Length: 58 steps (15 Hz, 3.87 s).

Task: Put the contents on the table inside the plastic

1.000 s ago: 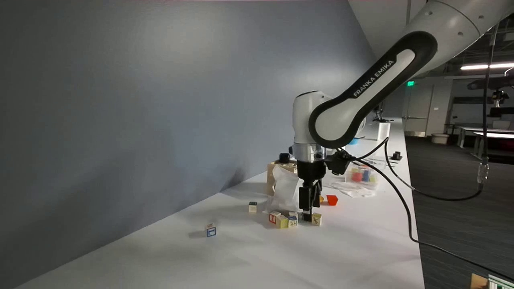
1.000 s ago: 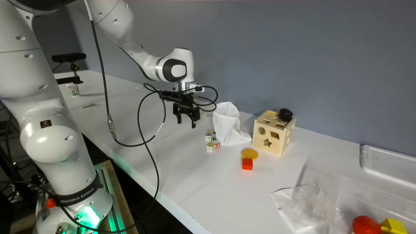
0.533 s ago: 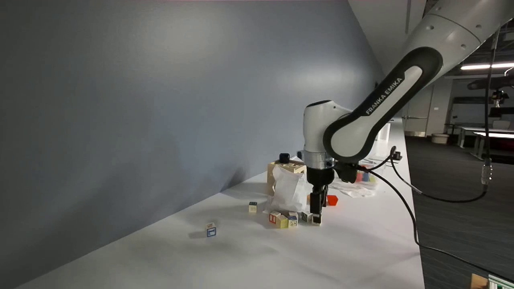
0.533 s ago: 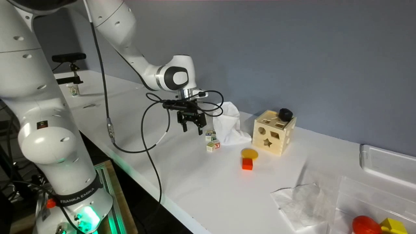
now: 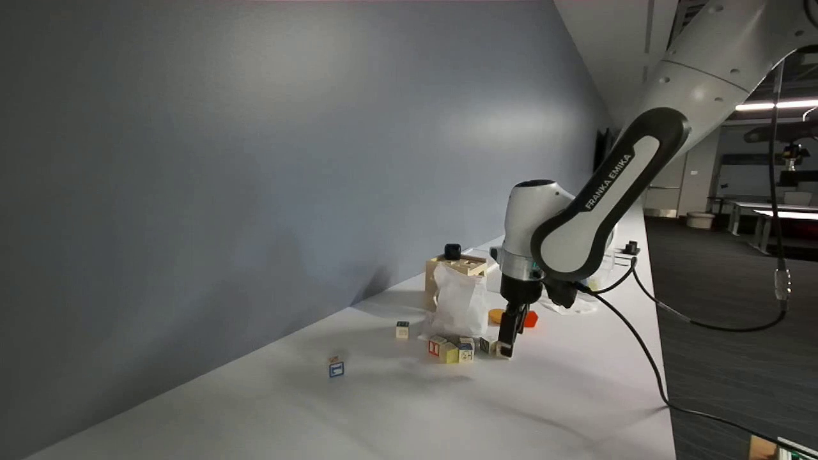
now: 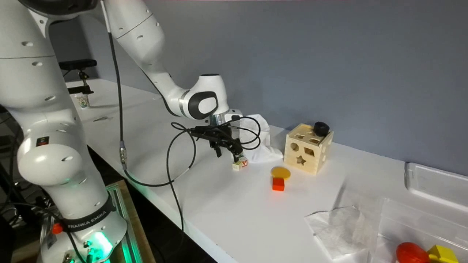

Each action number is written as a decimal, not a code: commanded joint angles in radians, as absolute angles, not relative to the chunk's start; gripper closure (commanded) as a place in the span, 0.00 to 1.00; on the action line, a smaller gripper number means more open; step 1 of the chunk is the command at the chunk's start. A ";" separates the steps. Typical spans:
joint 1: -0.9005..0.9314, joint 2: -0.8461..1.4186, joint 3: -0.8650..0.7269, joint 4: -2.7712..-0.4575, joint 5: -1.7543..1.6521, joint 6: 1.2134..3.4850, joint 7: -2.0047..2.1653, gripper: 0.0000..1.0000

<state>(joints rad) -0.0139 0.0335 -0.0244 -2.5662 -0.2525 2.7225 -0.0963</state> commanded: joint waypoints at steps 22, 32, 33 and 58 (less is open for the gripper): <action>-0.016 0.051 -0.033 -2.608 -0.231 2.859 -0.162 0.89; 0.035 -0.205 0.012 -2.634 0.056 2.697 -0.346 0.89; 0.040 -0.226 0.005 -2.631 0.062 2.692 -0.340 0.89; 0.095 -0.139 -0.139 -2.528 0.078 3.063 -0.331 0.89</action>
<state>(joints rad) 0.0617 -0.1928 -0.1234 -2.5616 0.0442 3.0262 -0.3040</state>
